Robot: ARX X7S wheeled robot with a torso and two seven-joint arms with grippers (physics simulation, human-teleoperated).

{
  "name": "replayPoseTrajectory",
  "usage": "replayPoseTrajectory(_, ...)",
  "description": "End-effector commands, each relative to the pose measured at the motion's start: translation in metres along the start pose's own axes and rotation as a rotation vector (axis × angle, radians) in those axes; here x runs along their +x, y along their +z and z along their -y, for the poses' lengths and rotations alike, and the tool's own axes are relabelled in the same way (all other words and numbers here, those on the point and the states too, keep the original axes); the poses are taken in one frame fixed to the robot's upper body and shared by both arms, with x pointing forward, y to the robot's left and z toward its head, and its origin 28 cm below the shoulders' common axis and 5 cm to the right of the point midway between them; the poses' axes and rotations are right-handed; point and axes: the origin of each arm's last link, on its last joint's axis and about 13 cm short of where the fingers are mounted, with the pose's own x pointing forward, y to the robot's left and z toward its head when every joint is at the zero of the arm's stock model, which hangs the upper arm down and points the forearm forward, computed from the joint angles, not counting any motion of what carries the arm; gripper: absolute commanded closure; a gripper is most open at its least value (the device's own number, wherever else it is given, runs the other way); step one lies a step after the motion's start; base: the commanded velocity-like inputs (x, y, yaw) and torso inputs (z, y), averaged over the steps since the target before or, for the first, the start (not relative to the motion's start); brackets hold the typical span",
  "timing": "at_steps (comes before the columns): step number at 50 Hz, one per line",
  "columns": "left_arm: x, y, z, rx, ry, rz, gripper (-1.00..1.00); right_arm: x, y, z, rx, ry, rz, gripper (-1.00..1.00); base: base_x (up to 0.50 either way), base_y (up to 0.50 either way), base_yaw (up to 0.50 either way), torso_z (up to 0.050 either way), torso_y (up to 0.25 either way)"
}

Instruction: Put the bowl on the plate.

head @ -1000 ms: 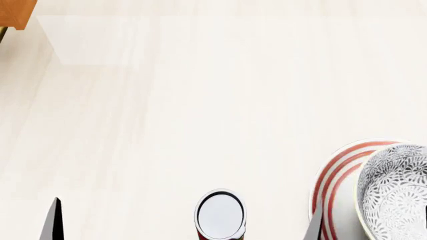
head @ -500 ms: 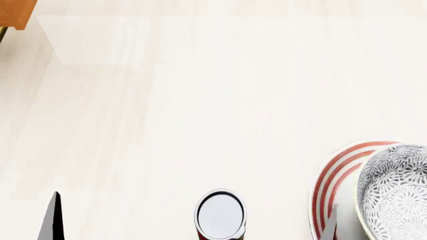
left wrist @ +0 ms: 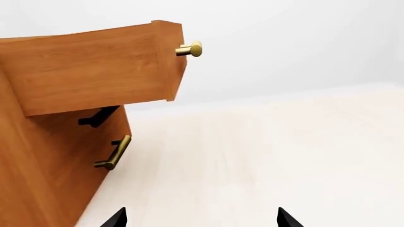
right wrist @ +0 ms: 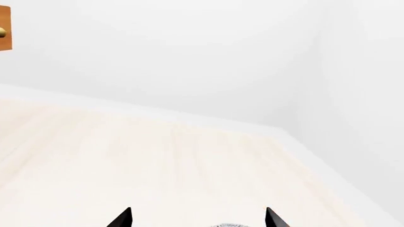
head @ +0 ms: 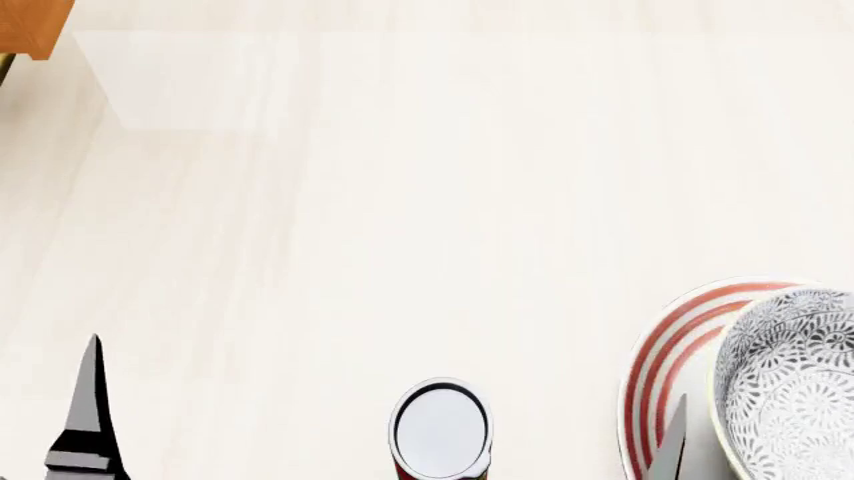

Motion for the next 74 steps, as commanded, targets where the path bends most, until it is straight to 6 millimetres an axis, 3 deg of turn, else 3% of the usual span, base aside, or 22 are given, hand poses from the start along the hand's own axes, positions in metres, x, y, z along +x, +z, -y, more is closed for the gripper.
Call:
replayPoseTrajectory(1,0.006,0.007,-0.005,0.0,0.015,0.038,-1.0,0.015,0.006,-0.009,0.042,0.019,0.044,-1.0,0.0,0.0,0.0,0.0,0.0)
replayPoseTrajectory(9,0.0,0.012,-0.011,-0.001,0.029,0.05,-1.0,0.018,0.003,-0.013,0.047,0.03,0.035,-1.0,0.0,0.0,0.0,0.0,0.0)
replayPoseTrajectory(14,-0.004,0.018,-0.012,-0.001,0.036,0.063,-1.0,0.007,0.005,-0.006,0.045,0.016,0.032,-1.0,0.0,0.0,0.0,0.0,0.0)
replayPoseTrajectory(21,-0.007,0.024,-0.013,-0.001,0.036,0.076,-1.0,0.007,0.009,-0.002,0.046,0.004,0.052,-1.0,0.0,0.0,0.0,0.0,0.0)
replayPoseTrajectory(36,-0.008,0.033,-0.038,0.008,0.15,0.1,-1.0,-0.001,0.018,0.031,0.03,-0.115,0.076,-1.0,0.0,0.0,0.0,0.0,0.0)
replayPoseTrajectory(63,-0.011,0.041,-0.056,0.015,0.24,0.119,-1.0,0.025,0.032,0.034,0.011,-0.229,0.103,-1.0,0.0,0.0,0.0,0.0,0.0)
replayPoseTrajectory(65,-0.012,0.042,-0.057,0.015,0.248,0.119,-1.0,0.028,0.023,-0.004,0.091,0.036,0.323,-1.0,0.0,0.0,0.0,0.0,0.0)
replayPoseTrajectory(67,-0.012,0.042,-0.06,0.014,0.258,0.122,-1.0,0.017,0.024,-0.037,0.367,0.284,0.239,-1.0,0.0,0.0,0.0,0.0,0.0)
replayPoseTrajectory(69,-0.013,0.043,-0.062,0.014,0.268,0.124,-1.0,0.01,0.023,-0.049,0.58,0.364,0.225,-1.0,0.0,0.0,0.0,0.0,0.0)
replayPoseTrajectory(74,-0.014,0.043,-0.065,0.015,0.285,0.127,-1.0,-0.02,-0.011,0.018,0.337,-0.049,-0.004,-1.0,0.0,0.0,0.0,0.0,0.0)
